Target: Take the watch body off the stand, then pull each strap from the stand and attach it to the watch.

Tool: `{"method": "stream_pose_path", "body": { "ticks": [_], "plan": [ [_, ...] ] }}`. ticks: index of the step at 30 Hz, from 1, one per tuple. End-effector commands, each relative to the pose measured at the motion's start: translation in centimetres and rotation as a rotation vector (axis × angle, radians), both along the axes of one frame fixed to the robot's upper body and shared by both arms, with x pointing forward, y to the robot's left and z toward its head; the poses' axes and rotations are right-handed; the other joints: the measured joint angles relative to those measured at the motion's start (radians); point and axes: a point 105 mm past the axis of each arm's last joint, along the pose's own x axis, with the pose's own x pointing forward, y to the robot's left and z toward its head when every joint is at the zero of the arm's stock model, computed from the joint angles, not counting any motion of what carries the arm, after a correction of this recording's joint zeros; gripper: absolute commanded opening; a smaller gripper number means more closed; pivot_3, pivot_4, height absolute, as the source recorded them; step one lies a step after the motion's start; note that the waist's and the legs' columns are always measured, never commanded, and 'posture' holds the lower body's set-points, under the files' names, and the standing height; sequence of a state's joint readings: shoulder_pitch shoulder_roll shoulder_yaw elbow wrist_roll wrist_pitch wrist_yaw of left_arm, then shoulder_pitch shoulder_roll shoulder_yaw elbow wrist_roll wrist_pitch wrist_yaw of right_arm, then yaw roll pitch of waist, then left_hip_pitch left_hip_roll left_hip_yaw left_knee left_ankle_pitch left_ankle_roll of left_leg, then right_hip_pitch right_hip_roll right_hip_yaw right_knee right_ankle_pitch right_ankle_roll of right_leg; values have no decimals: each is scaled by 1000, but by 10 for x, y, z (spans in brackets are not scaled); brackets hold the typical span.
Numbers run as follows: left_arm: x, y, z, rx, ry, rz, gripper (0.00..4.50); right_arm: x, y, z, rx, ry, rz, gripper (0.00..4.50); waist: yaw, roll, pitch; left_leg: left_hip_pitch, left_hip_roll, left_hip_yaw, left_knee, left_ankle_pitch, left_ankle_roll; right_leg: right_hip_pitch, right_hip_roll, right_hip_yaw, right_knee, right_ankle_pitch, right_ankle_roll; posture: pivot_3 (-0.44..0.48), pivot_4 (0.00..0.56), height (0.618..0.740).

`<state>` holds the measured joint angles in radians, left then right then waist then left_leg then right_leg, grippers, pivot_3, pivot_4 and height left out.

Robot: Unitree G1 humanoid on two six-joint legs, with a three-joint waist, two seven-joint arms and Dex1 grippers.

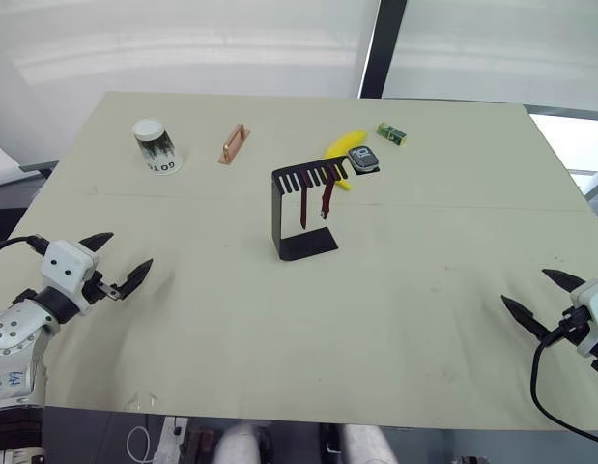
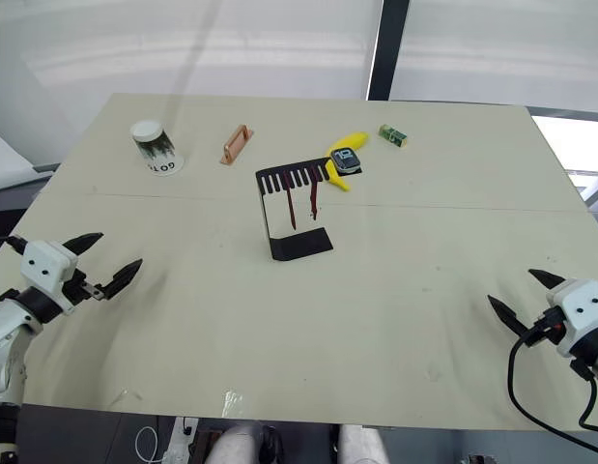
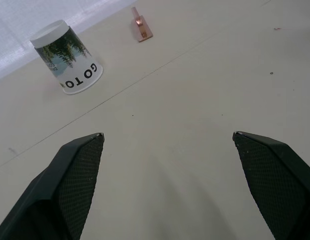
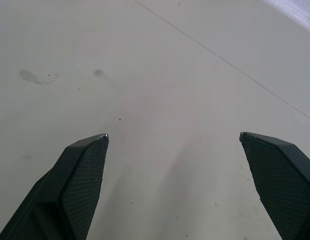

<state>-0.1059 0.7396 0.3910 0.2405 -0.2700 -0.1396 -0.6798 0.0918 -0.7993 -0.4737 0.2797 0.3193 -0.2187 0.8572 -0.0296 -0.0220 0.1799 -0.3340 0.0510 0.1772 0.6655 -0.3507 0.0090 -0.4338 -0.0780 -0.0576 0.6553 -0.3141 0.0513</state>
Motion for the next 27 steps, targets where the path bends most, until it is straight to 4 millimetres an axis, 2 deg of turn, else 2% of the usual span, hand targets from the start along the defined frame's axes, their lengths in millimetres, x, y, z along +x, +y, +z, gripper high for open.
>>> {"method": "stream_pose_path", "body": {
  "ticks": [1, 4, 8, 11, 15, 21, 24, 27],
  "plan": [
    [-6, -16, 6, -101, 52, -99, 4448, 5, 17, 17, 86, -81, 36, 4500, 0, 0, 0, 0, 0, 0, 0, 0, 0, 0, 0, 0, 0, 0, 0, 0, 150, 725],
    [-23, -63, 14, -255, 164, -380, 4448, 15, 67, 49, 319, -176, 127, 4500, -8, 0, 0, 0, 2, -1, 0, 0, -1, 0, 0, 0, 2, 0, 0, 0, 150, 725],
    [-27, -84, 26, -265, 148, -471, 4448, 22, 102, 78, 424, -223, 158, 4500, -6, 1, 1, -1, 1, -2, 1, 1, -2, -1, 0, 0, 4, 0, -1, 0, 150, 725],
    [-27, -114, 49, -279, 88, -585, 4448, 37, 147, 117, 494, -259, 213, 4500, -5, 1, 1, -1, 1, -3, 1, 1, -2, 0, 0, -1, 3, 0, -1, 0, 150, 725],
    [-28, -138, 68, -321, 47, -678, 4448, 52, 186, 154, 531, -248, 255, 4500, -3, 1, 1, -2, 0, -3, 2, 1, -2, -2, 0, 0, 4, 0, -1, 0, 150, 725],
    [-26, -165, 92, -388, -23, -745, 4448, 67, 220, 176, 541, -184, 274, 4500, 0, 1, 0, -9, 0, -4, 3, 2, -1, -7, 0, -2, 3, 0, -1, 0, 150, 725],
    [-27, -174, 94, -404, -29, -765, 4448, 72, 236, 178, 540, -142, 276, 4500, 0, 1, 0, -18, 0, -6, 10, 2, 0, -13, 0, -5, 4, 1, 0, 0, 150, 725],
    [-28, -178, 92, -411, -25, -771, 4448, 78, 243, 178, 537, -123, 252, 4500, -2, 1, 0, -20, 1, -8, 15, 1, 1, -13, 0, -6, 5, 1, 0, 0, 150, 725]
  ]
}}
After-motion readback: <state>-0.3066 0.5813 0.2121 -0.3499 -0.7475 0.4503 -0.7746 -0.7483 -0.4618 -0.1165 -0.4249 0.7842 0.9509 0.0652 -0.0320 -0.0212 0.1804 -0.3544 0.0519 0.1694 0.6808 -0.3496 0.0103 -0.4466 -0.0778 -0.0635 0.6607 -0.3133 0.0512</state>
